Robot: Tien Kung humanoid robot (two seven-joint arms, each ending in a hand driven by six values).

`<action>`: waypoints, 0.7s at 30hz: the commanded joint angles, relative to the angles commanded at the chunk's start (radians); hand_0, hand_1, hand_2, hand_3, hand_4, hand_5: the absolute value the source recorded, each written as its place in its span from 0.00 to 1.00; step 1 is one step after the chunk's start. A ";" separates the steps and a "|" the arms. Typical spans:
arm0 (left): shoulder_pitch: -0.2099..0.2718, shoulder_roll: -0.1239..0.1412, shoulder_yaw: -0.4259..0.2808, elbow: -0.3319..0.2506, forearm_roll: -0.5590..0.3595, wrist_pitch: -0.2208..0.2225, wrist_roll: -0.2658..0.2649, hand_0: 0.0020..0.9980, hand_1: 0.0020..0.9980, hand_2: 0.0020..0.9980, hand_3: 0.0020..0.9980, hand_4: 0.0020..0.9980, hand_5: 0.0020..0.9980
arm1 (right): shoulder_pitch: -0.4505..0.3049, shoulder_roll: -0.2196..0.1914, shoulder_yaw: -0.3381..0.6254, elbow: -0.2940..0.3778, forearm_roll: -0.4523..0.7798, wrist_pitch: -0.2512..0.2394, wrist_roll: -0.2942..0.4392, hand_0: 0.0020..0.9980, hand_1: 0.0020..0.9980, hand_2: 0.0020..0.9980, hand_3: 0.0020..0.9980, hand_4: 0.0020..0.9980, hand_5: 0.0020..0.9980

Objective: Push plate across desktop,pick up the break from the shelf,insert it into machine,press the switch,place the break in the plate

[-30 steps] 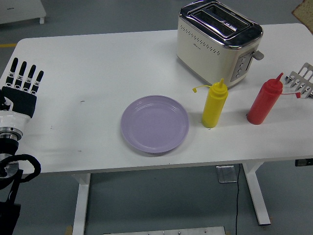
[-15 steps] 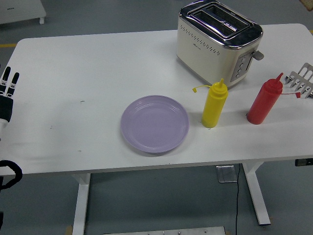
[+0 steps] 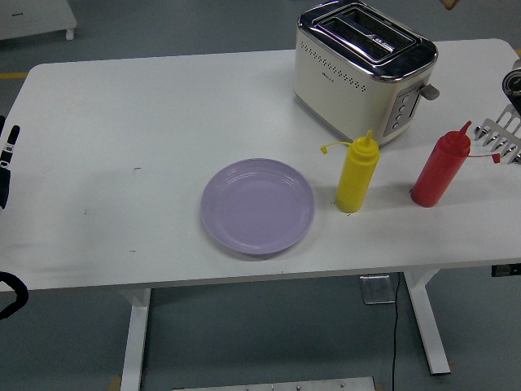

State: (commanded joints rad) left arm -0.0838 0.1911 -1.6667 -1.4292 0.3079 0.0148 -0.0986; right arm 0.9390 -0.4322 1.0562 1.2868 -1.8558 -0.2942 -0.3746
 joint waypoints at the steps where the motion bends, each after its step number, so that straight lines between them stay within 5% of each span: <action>1: 0.000 0.000 0.000 0.000 0.000 0.000 0.000 0.83 0.88 0.93 0.80 0.65 1.00 | 0.010 0.011 -0.012 -0.011 -0.001 -0.001 0.000 0.35 0.34 0.42 0.48 0.17 0.00; 21: -0.001 -0.005 0.006 0.011 0.001 0.006 0.002 0.83 0.87 0.93 0.80 0.65 1.00 | 0.092 0.152 -0.136 -0.192 -0.023 -0.013 0.006 0.35 0.34 0.42 0.49 0.18 0.00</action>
State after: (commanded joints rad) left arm -0.0846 0.1863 -1.6611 -1.4180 0.3092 0.0208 -0.0966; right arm 1.0311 -0.2806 0.9199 1.0947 -1.8790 -0.3074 -0.3690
